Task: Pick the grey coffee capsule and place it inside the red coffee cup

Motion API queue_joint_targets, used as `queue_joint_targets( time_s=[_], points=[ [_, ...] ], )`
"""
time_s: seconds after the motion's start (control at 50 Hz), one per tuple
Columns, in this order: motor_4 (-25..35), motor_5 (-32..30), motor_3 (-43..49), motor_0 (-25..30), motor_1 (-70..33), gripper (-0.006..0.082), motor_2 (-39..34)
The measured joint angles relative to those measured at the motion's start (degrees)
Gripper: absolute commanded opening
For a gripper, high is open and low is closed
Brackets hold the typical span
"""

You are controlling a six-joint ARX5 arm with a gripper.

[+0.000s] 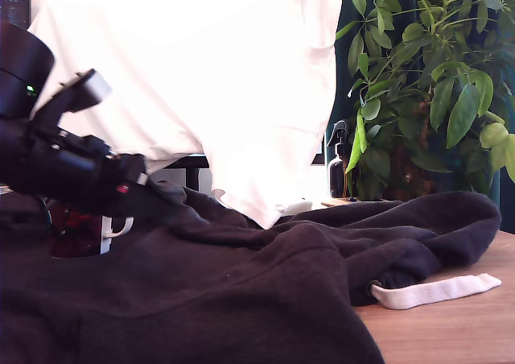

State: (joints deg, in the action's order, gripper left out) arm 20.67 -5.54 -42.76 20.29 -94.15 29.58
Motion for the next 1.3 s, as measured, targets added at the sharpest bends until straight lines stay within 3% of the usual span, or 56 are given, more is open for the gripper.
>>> queue_joint_targets(
  time_s=[0.34, 0.94, 1.02, 1.14, 1.18, 1.3],
  points=[
    [-3.32, 0.09, -0.11, -6.25, 8.41, 0.0124, 1.51],
    [-10.82, 2.38, 8.39, -10.62, 8.61, 0.0135, 1.51],
    [-11.04, 2.54, 8.92, -10.62, 8.61, 0.0245, 1.51],
    [-11.41, 3.61, 8.92, -10.62, 8.61, 0.0642, 1.51],
    [-11.8, 3.74, 8.98, -10.62, 8.61, 0.0715, 1.51],
    [-12.07, 3.76, 9.35, -10.62, 8.61, 0.0739, 1.51]
  ],
)
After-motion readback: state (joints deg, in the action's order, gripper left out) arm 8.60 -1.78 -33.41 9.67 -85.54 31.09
